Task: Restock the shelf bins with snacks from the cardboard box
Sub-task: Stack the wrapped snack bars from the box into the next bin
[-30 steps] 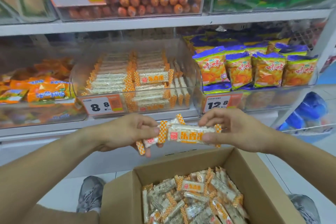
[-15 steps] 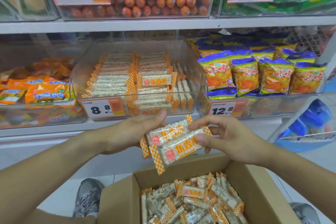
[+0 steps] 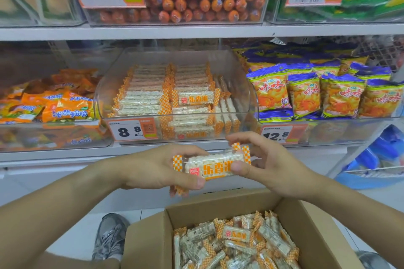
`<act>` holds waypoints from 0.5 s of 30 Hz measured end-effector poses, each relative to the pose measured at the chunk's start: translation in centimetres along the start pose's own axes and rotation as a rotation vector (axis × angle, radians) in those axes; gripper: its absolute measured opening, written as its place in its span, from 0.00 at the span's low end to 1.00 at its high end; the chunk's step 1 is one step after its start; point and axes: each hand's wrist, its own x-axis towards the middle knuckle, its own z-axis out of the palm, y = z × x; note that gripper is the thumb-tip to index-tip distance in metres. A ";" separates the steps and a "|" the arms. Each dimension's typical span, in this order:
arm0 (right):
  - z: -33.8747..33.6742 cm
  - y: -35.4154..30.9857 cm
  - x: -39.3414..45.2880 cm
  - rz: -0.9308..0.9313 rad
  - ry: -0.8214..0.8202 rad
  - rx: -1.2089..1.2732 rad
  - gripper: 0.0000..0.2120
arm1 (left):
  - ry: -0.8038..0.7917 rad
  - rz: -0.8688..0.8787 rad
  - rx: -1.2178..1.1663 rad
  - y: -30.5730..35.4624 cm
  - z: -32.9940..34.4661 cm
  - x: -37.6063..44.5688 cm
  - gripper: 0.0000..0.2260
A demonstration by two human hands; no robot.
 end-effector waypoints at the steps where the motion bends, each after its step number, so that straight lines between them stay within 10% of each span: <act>1: 0.1 -0.2 -0.1 -0.014 -0.031 0.055 0.22 | 0.001 -0.012 -0.044 -0.1 -0.2 0.1 0.22; 15: -0.1 -6.2 3.5 -0.252 0.183 -0.532 0.21 | 0.665 0.317 0.135 0.3 -1.6 0.1 0.24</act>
